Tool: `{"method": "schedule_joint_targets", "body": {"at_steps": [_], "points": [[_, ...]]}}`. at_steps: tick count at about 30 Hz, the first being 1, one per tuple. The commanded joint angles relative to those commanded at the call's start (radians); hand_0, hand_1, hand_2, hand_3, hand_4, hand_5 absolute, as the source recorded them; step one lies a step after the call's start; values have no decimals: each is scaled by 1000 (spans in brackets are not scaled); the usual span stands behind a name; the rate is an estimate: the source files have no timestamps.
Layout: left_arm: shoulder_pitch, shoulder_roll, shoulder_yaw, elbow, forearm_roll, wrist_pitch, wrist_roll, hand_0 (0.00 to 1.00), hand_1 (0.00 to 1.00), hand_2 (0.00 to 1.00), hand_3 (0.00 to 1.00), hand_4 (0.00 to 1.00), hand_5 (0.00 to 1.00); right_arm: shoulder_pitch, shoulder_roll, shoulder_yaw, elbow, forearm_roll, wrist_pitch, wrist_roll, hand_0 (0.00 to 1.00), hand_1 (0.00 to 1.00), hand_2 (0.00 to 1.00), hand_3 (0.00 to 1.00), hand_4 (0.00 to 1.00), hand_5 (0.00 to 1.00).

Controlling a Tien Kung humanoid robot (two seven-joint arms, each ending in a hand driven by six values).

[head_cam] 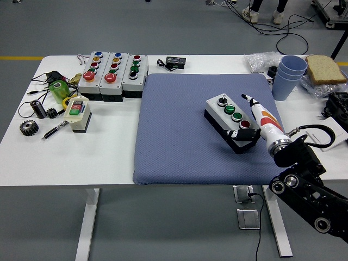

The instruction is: Pick up the button,place it on the desk,press the button,press the button

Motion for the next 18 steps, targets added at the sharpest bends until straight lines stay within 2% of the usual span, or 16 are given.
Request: {"method": "schedule_joint_targets", "body": {"at_steps": [8,10,11,12,13,16,17,18], "points": [[-3,2,2,0,-7,1,-1,623,659,675,592,345,652,59,47,-5,-66,-53,55,-82,998,959,998,998,998,171],[-4,2,-1,0,-2,1,-1,623,659,675,592,345,652,87,60,-6,-91,-89,87,-117,998,959,998,998,998,171],[-4,2,-1,0,-2,1,-1,624,659,675,592,345,652,93,62,-6,-95,-96,95,-125,998,912,998,998,998,180],[-4,2,-1,0,-2,1,-1,624,659,675,592,345,652,94,63,-6,-96,-98,96,-126,998,912,998,998,998,180],[-4,2,-2,0,-2,0,0,624,659,675,592,345,652,116,71,-9,-114,-108,129,-148,998,912,998,998,998,180],[-4,2,-4,0,0,0,0,624,659,675,592,345,652,143,82,-11,-143,-108,178,-148,998,912,998,998,998,180],[-4,2,-5,0,1,0,1,624,659,675,593,347,654,151,87,-11,-155,-105,200,-148,874,806,937,974,998,191],[-4,2,-6,0,2,0,1,624,659,675,593,347,654,156,89,-11,-162,-104,209,-148,874,806,937,974,998,191]]}}
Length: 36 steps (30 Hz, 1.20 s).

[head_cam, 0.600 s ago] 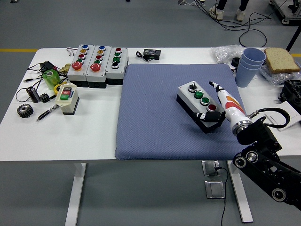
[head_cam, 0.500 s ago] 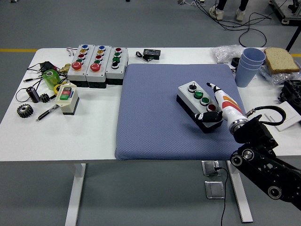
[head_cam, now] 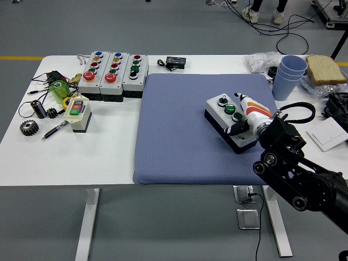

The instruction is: Pick up the button,place it on the desk,press the button,press the button

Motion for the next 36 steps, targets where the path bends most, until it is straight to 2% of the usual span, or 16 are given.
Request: {"method": "schedule_joint_targets", "body": {"at_steps": [4,5,8,10,11,16,17,22,23,26,28,29,32,34,35,36], "points": [[2,0,-4,0,3,0,1,624,659,675,593,347,654,27,19,2,-55,6,35,0,874,806,937,974,998,191],[3,0,-7,0,7,0,1,626,659,675,593,346,653,34,24,4,-71,3,42,0,681,653,837,885,996,203],[5,-1,-12,0,13,-1,3,626,659,675,593,346,653,46,34,3,-99,-13,52,0,681,653,837,885,996,203],[7,-1,-14,0,17,-1,4,626,659,675,593,346,653,53,40,3,-116,-47,76,0,681,653,837,885,996,203],[8,-1,-17,0,20,-1,5,626,659,675,593,348,653,57,42,0,-125,-57,88,0,577,545,741,817,990,206],[14,-2,-27,0,32,-3,7,626,659,675,593,348,653,67,40,-16,-143,-123,130,0,577,545,741,817,990,206],[15,-2,-28,0,33,-3,7,625,659,676,594,345,647,68,39,-19,-144,-133,140,0,333,372,603,728,983,213],[20,-4,-39,0,50,-5,11,625,659,676,594,345,647,80,32,-44,-152,-180,191,0,333,372,603,728,983,213],[21,-4,-40,0,52,-5,12,625,659,677,594,346,646,82,31,-49,-154,-188,197,0,184,300,529,649,978,232],[23,-4,-42,0,55,-6,12,625,659,677,594,346,646,87,26,-61,-160,-221,213,0,184,300,529,649,978,232],[23,-4,-43,0,57,-6,12,625,659,677,594,346,646,89,22,-66,-162,-247,210,0,184,300,529,649,978,232],[24,-4,-41,0,57,-6,12,626,659,678,594,345,644,88,19,-69,-160,-260,197,0,41,178,412,468,937,234],[24,-3,-39,0,54,-5,12,626,659,678,594,345,644,88,7,-78,-147,-297,148,0,41,178,412,468,937,234],[23,-3,-38,0,52,-5,11,626,659,678,594,345,644,90,0,-84,-139,-302,132,0,41,178,412,468,937,234],[23,-2,-36,0,50,-5,10,626,658,678,594,344,644,91,-8,-90,-131,-301,120,0,2,92,330,429,834,212],[22,-2,-32,0,45,-5,9,626,658,678,594,344,644,92,-17,-97,-121,-296,108,0,2,92,330,429,834,212]]}}
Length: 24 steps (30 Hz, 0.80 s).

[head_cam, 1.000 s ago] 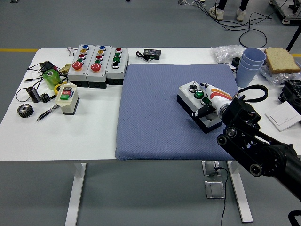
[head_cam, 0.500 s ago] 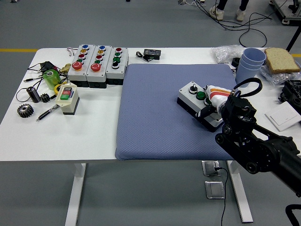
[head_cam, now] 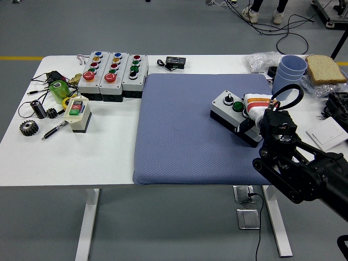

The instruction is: Pick up the button,place it on the desk,press the button,press the button

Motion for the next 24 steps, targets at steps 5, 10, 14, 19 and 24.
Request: {"method": "schedule_joint_targets", "body": {"at_steps": [5,10,14,19,24], "points": [[-4,2,10,0,-21,3,-5,627,658,677,594,345,643,6,-57,-44,68,12,-24,0,12,88,329,429,765,194],[-6,4,11,0,-30,4,-8,627,658,677,594,345,643,15,-97,-77,128,17,-61,40,12,88,329,429,765,194],[-9,5,12,0,-26,4,-7,626,658,676,594,346,644,26,-121,-105,173,23,-69,121,15,81,322,416,775,198],[-10,6,8,0,-26,5,-7,626,658,676,594,345,644,46,-148,-151,205,21,-82,267,16,73,313,405,796,209],[-9,5,8,0,-31,6,-8,626,658,676,594,346,645,63,-164,-196,222,31,-75,396,9,63,304,401,810,216]]}}
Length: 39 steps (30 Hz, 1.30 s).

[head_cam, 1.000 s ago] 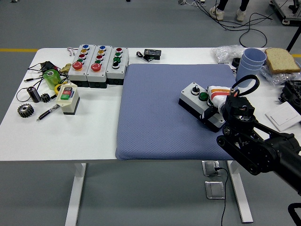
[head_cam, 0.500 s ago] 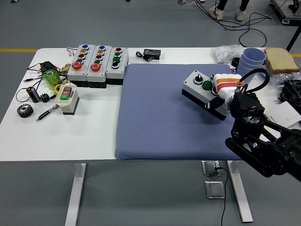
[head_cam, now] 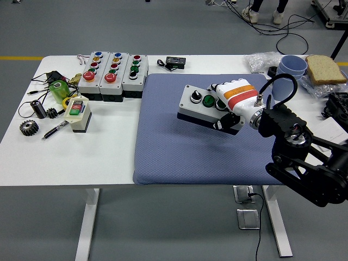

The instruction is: Pick up the button,place it on the desk,press the button,press the button

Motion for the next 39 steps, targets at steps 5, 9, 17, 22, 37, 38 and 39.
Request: {"method": "schedule_joint_targets", "body": {"at_steps": [5,9,17,22,37,38,39], "points": [[1,-2,-6,0,9,-1,2,626,658,678,593,347,647,20,5,-82,-2,7,56,32,20,67,302,407,824,234],[2,-3,-9,0,12,-1,3,626,658,678,593,347,647,20,22,-127,-25,-24,24,5,20,67,302,407,824,234],[3,-3,-7,0,8,-1,1,626,658,678,593,347,648,5,42,-127,-56,-75,13,13,380,368,509,665,941,388],[3,-4,-10,0,15,-1,3,626,658,678,593,347,648,5,42,-129,-71,-65,13,13,380,368,509,665,941,388],[8,-5,-19,0,40,-5,9,624,659,680,596,346,652,-13,20,-99,-48,6,6,37,976,852,942,998,998,542],[8,-5,-19,0,39,-5,9,624,659,680,596,346,652,-15,17,-93,-44,9,8,38,976,852,942,998,998,542],[9,-5,-20,0,40,-5,9,624,659,680,596,346,652,-17,13,-88,-38,14,10,38,976,852,942,998,998,542]]}}
